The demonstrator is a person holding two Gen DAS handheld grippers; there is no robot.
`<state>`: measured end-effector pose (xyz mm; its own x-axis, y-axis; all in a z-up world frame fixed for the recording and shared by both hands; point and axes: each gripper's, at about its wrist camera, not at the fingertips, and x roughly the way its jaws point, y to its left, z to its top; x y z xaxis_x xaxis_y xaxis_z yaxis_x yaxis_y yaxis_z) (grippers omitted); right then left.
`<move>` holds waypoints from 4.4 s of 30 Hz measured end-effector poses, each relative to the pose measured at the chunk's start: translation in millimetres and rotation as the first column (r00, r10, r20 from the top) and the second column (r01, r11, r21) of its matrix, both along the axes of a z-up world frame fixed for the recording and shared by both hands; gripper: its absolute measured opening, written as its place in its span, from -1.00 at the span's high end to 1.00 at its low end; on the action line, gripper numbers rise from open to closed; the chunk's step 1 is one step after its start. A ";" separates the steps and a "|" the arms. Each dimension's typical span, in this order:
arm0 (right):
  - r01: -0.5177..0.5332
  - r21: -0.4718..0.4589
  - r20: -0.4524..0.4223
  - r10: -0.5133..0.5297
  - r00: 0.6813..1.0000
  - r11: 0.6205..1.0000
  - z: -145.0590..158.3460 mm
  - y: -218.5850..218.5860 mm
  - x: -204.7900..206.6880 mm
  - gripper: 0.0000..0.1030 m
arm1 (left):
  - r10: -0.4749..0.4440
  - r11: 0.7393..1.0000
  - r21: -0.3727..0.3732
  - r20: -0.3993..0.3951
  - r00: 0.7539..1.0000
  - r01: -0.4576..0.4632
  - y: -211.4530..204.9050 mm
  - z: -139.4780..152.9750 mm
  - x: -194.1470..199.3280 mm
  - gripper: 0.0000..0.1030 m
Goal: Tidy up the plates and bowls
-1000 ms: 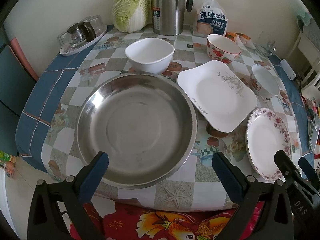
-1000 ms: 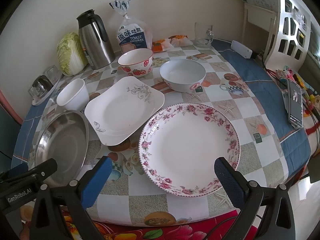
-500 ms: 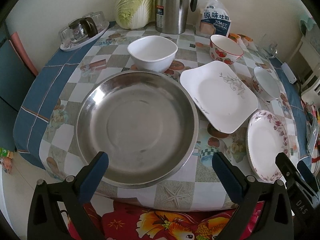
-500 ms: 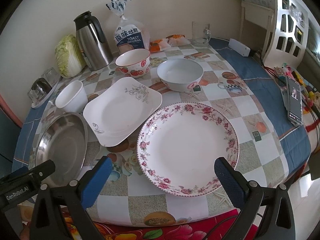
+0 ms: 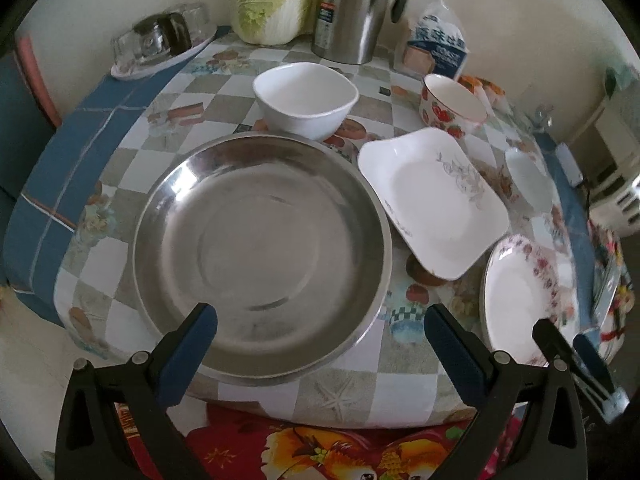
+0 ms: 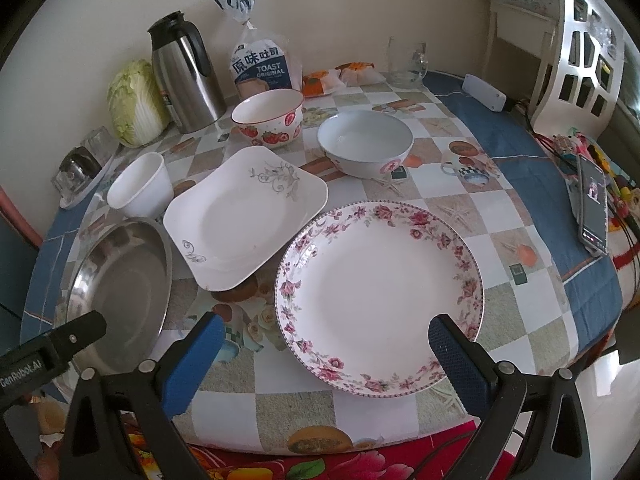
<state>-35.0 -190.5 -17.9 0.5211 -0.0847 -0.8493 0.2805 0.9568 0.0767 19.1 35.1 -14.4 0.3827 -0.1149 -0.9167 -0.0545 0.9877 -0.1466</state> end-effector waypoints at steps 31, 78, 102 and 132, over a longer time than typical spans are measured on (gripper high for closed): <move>-0.302 0.275 0.037 0.304 0.952 0.913 -31.8 96.3 81.4 -1.00 | 0.444 0.893 -0.220 0.284 0.850 -0.393 151.2 17.5 9.3 -1.00; -0.248 0.367 -0.145 0.318 0.937 0.897 -83.4 97.3 99.7 0.23 | 0.460 0.887 -0.083 0.072 0.885 -0.454 190.9 -64.6 38.0 -1.00; -0.278 0.364 -0.143 0.349 0.926 0.889 -91.2 105.5 111.1 0.67 | 0.345 0.935 0.102 -0.058 0.937 -0.338 172.0 -96.8 66.6 -0.77; -0.418 0.268 -0.030 0.442 0.897 0.868 -50.5 117.7 99.5 0.66 | 0.217 0.965 0.151 0.009 0.976 -0.216 140.8 -67.9 56.6 0.47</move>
